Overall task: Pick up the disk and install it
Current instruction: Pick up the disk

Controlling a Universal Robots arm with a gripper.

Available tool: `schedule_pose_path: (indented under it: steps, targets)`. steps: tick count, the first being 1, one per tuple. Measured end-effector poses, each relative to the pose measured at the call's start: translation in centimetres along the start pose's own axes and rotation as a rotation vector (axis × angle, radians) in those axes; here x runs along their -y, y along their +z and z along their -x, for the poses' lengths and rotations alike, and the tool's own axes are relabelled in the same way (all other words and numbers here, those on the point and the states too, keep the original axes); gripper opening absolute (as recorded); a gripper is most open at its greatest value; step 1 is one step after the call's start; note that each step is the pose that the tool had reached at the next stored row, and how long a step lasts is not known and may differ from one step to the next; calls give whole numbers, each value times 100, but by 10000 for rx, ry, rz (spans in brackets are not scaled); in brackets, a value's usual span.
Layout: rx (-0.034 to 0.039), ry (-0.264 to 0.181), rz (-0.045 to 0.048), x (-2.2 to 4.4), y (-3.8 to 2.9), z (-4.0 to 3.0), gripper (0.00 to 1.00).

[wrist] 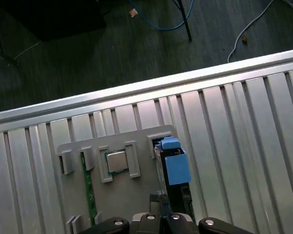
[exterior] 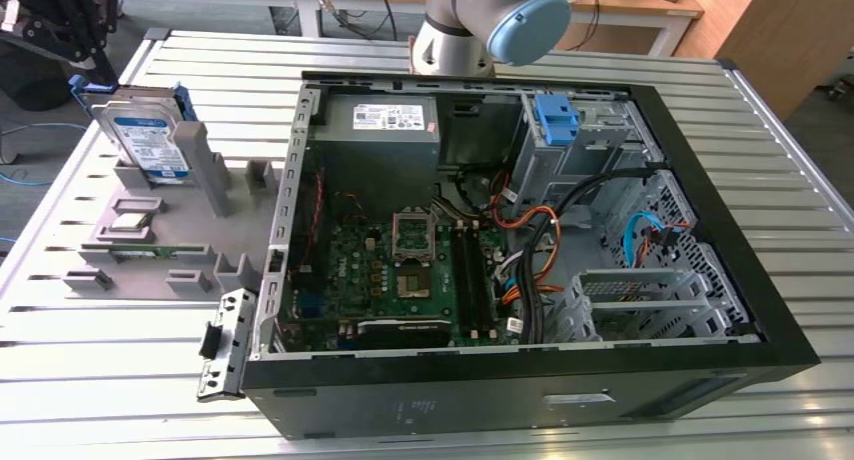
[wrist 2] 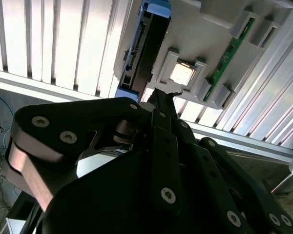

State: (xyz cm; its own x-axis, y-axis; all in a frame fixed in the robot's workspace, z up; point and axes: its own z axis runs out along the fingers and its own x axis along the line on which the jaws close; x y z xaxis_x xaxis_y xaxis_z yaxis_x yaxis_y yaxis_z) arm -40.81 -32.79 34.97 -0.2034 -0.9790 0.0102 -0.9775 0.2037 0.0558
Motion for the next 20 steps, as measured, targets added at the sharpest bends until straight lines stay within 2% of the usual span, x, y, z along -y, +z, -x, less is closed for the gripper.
schedule_pose_path:
  steps: [5,8,11,14,15,16,19,20]
  targets:
    - [-49,-874,-9,0,1,0,11]
    - [-50,-1285,-14,0,2,0,11]
    - [-2,-1491,-42,-1,2,0,11]
    - [6,-1500,-41,-1,2,0,11]
    - [66,-1505,-33,-1,2,-1,11]
    - [200,-1512,-19,-1,3,-1,11]
    - [740,-1540,41,-2,2,-1,11]
    - [862,-1546,55,-2,2,-2,11]
